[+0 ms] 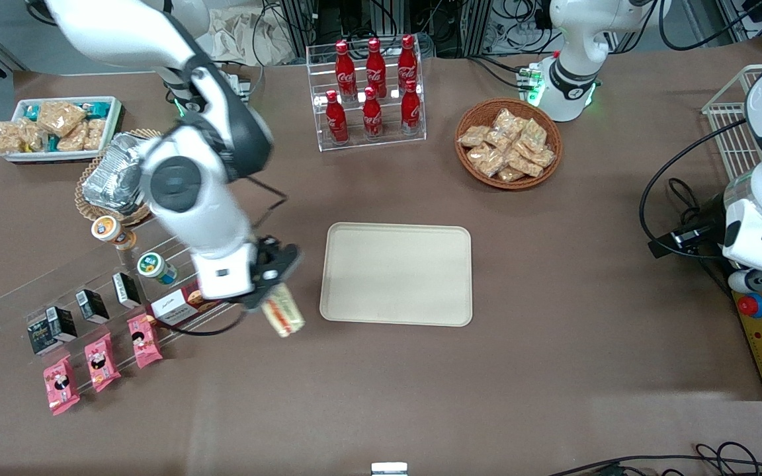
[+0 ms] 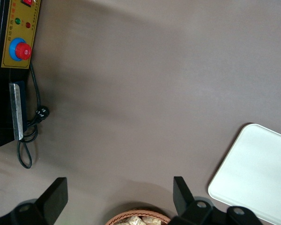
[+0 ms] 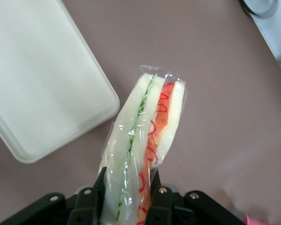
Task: Place sandwich on tray
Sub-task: 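Carry the sandwich over the cream tray and lower it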
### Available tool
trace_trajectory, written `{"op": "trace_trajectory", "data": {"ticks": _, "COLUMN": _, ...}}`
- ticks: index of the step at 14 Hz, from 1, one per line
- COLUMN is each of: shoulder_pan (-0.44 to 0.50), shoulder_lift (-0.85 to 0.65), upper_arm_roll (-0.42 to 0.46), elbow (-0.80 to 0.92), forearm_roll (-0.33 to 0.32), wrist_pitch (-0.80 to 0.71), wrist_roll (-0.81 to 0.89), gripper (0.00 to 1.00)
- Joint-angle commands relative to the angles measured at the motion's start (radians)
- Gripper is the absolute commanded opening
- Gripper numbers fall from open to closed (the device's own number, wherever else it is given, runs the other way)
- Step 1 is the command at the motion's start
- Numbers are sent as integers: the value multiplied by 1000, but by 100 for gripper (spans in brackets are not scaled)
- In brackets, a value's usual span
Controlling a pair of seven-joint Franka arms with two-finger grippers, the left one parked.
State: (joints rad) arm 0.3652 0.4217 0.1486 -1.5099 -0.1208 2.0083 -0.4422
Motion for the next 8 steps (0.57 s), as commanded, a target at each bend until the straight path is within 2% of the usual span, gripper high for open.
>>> {"op": "trace_trajectory", "data": {"ticks": 1, "shoulder_pan": 43, "shoulder_lift": 89, "upper_arm_roll": -4, "elbow": 37, "forearm_roll": -25, "wrist_pitch": 90, "wrist_roll": -94, "gripper": 38}}
{"op": "trace_trajectory", "data": {"ticks": 8, "shoulder_pan": 138, "shoulder_lift": 244, "upper_arm_roll": -8, "elbow": 39, "forearm_roll": -33, "wrist_pitch": 286, "wrist_roll": -202, "gripper": 38}}
